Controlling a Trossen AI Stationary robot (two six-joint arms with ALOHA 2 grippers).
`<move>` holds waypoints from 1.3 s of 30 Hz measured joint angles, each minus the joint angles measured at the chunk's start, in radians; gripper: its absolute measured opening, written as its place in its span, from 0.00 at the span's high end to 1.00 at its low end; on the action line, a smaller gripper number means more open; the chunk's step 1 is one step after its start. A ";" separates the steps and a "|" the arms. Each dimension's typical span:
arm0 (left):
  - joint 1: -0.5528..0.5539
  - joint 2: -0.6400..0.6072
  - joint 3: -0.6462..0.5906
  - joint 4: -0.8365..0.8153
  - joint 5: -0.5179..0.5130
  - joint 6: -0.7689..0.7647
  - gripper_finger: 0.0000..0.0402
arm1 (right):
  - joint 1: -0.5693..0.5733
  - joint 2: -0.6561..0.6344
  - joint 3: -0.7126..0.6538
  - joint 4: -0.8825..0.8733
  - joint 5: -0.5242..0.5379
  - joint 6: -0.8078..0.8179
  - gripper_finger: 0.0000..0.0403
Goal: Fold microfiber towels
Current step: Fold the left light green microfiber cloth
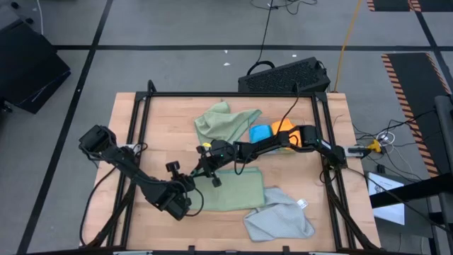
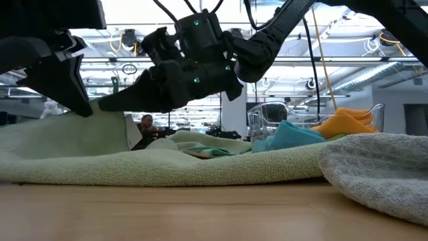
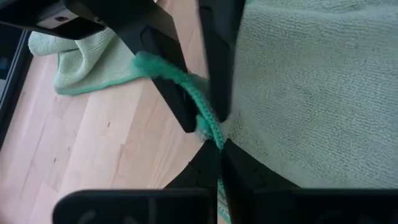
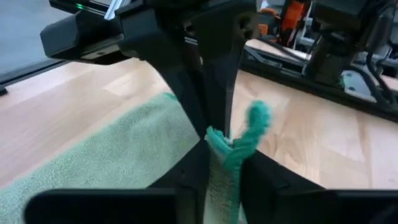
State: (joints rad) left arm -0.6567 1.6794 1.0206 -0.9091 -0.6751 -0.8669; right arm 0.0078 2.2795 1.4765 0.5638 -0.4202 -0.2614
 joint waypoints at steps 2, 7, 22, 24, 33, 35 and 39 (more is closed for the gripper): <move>-0.001 0.000 0.000 0.003 -0.001 -0.003 0.98 | 0.001 0.000 0.000 0.008 0.000 -0.012 0.90; 0.000 0.000 0.000 0.017 0.000 -0.033 0.97 | 0.006 0.000 0.000 0.009 0.000 -0.018 0.98; -0.151 0.000 0.000 -0.022 0.225 -0.781 0.56 | 0.029 -0.162 -0.022 -0.331 0.143 -0.235 1.00; -0.206 0.000 0.000 -0.022 0.198 -0.875 0.52 | 0.035 -0.198 -0.048 -0.339 0.173 -0.251 1.00; -0.336 0.051 0.000 -0.029 -0.003 -1.131 0.47 | 0.066 -0.307 -0.178 -0.329 0.213 -0.287 1.00; -0.330 0.085 0.000 -0.029 -0.006 -1.119 0.47 | 0.071 -0.311 -0.190 -0.326 0.239 -0.300 1.00; -0.313 0.158 -0.002 -0.031 -0.011 -1.080 0.47 | 0.084 -0.308 -0.199 -0.334 0.242 -0.327 1.00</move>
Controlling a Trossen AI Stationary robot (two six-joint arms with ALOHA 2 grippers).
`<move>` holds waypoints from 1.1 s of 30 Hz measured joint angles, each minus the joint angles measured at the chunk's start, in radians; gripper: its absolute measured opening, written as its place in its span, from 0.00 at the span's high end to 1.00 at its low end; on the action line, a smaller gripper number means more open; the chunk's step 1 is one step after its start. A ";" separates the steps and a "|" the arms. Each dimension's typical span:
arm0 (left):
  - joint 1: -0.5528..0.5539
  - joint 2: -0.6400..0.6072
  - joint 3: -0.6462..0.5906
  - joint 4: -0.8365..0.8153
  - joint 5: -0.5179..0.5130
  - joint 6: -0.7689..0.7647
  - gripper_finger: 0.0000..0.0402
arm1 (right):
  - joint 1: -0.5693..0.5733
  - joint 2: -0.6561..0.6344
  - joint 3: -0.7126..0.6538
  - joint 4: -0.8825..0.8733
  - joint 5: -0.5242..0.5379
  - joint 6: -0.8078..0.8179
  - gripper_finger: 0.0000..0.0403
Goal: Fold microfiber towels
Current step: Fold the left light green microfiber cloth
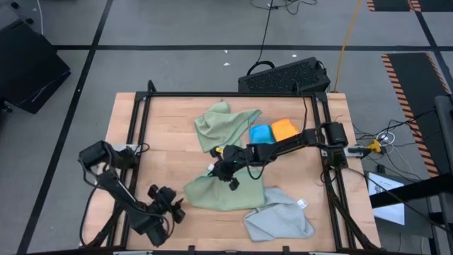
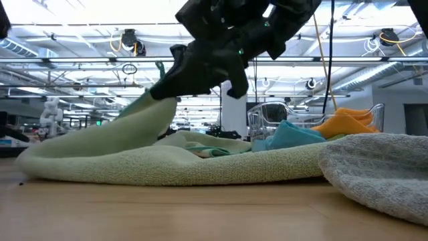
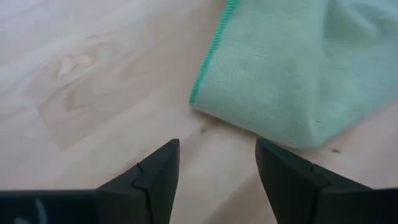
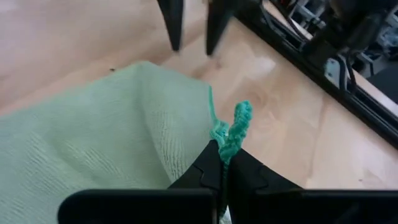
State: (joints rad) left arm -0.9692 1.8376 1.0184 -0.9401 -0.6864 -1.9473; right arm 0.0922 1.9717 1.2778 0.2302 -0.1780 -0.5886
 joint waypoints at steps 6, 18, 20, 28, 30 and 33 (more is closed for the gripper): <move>-0.004 0.021 -0.061 0.013 -0.083 -0.070 0.47 | 0.025 -0.002 0.000 -0.006 0.005 -0.026 1.00; -0.004 -0.107 -0.304 0.333 -0.168 -0.116 0.46 | 0.047 -0.002 0.000 -0.039 0.052 -0.059 1.00; 0.014 -0.125 -0.321 0.397 -0.167 -0.109 0.43 | 0.047 -0.002 0.000 -0.039 0.052 -0.059 1.00; 0.121 -0.132 -0.319 0.509 -0.043 -0.085 0.26 | 0.045 -0.002 0.000 -0.041 0.052 -0.068 1.00; 0.138 -0.131 -0.319 0.547 -0.039 -0.033 0.25 | 0.045 -0.002 0.000 -0.046 0.052 -0.069 1.00; 0.147 -0.129 -0.321 0.605 -0.028 0.028 0.26 | 0.045 -0.002 0.000 -0.049 0.058 -0.069 1.00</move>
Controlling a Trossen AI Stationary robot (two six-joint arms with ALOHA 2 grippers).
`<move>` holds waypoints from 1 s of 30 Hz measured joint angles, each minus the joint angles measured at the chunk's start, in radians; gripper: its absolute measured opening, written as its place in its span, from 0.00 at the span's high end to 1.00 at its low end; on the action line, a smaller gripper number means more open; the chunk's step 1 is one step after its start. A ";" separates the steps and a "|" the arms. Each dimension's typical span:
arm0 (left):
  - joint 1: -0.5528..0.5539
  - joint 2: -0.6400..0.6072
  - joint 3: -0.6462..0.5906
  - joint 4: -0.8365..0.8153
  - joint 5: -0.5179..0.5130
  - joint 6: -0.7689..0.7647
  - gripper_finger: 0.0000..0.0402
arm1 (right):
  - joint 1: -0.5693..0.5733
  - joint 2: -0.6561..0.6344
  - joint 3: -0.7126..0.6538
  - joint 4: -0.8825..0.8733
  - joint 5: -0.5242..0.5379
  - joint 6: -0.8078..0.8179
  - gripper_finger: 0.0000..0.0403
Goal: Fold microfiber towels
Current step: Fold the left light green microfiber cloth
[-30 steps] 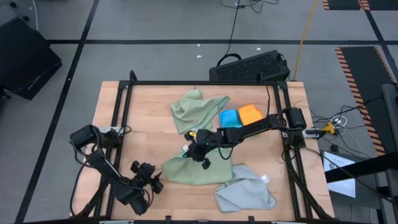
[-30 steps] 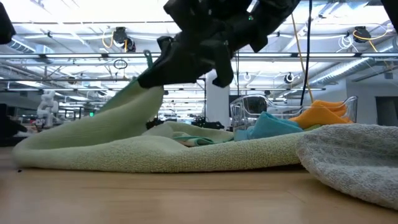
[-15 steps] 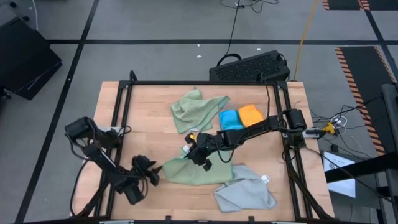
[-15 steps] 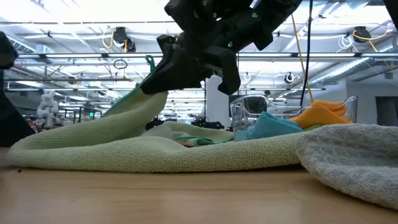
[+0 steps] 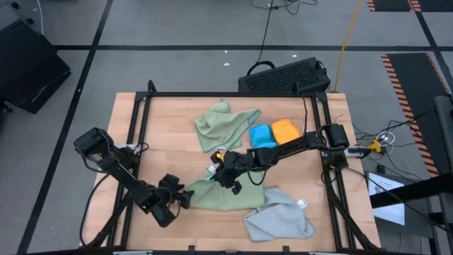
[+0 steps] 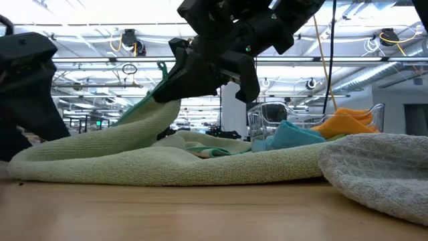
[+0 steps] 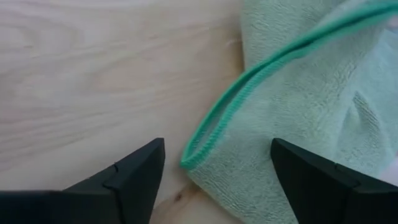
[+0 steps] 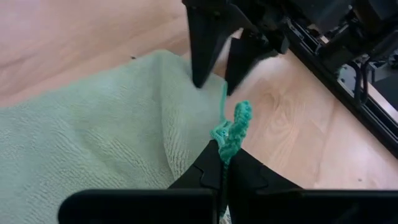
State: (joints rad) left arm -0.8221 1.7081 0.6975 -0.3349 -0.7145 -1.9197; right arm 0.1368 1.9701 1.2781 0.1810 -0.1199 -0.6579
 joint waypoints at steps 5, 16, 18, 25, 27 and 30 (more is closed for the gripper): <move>0.004 0.001 0.000 0.048 0.019 0.055 0.47 | -0.004 0.000 0.000 0.001 0.061 -0.016 1.00; -0.016 -0.087 0.071 -0.157 0.037 0.200 0.96 | 0.011 -0.059 0.001 -0.015 0.096 0.023 1.00; -0.024 -0.132 0.103 -0.238 -0.013 0.257 0.97 | 0.025 -0.089 0.001 -0.015 0.100 0.063 1.00; -0.044 -0.271 0.264 -0.288 -0.218 0.710 0.98 | 0.142 -0.181 0.033 -0.058 0.273 0.165 1.00; -0.055 -0.292 0.327 -0.282 -0.266 0.870 0.99 | 0.184 -0.207 0.053 -0.076 0.332 0.194 1.00; -0.083 -0.301 0.434 -0.281 -0.304 1.096 0.98 | 0.249 -0.263 0.061 -0.100 0.406 0.227 1.00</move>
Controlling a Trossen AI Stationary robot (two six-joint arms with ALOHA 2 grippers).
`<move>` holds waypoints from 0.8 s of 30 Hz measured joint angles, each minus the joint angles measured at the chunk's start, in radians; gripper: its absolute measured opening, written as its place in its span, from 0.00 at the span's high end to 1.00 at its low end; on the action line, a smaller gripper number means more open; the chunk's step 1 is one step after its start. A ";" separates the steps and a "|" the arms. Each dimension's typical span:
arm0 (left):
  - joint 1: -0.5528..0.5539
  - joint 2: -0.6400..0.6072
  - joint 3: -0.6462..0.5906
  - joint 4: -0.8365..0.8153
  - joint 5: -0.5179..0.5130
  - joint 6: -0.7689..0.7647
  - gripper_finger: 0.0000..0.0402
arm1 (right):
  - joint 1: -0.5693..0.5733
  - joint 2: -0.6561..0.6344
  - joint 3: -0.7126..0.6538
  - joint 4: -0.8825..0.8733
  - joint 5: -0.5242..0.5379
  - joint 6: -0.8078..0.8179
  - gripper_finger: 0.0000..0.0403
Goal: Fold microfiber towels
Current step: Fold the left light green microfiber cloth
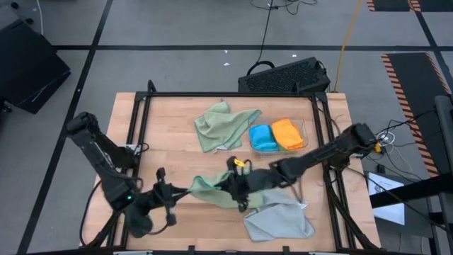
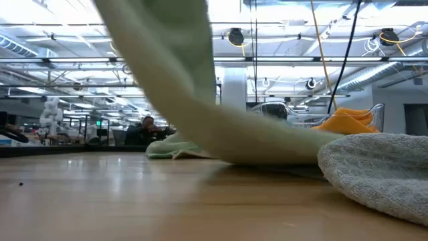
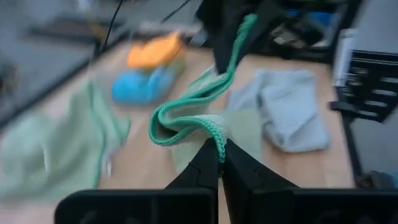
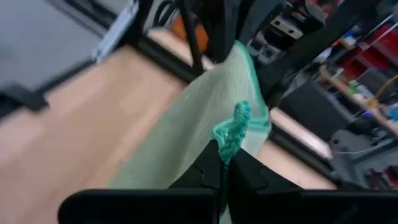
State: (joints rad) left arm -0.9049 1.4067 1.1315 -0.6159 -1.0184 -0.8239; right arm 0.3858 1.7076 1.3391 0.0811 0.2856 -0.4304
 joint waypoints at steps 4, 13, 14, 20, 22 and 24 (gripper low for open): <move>-0.059 0.000 0.160 -0.034 -0.047 0.252 0.99 | 0.080 -0.099 0.001 -0.020 0.102 0.000 1.00; -0.038 0.001 0.390 -0.369 -0.198 0.177 0.99 | 0.086 -0.268 0.003 -0.097 0.124 0.018 1.00; -0.019 -0.003 0.392 -0.392 -0.191 0.160 0.99 | 0.070 -0.277 0.002 -0.107 0.103 0.018 1.00; 0.109 -0.015 0.394 -0.498 -0.130 0.129 0.99 | -0.055 -0.287 0.000 -0.167 -0.075 0.039 1.00; 0.142 -0.014 0.393 -0.557 -0.133 0.086 0.99 | -0.099 -0.286 0.000 -0.201 -0.081 0.040 1.00; 0.171 -0.015 0.393 -0.627 -0.131 0.007 0.99 | -0.137 -0.286 -0.005 -0.224 -0.078 0.059 1.00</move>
State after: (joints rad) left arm -0.7338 1.3922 1.5249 -1.2430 -1.1492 -0.8165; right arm 0.2488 1.4217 1.3345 -0.1431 0.2071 -0.3712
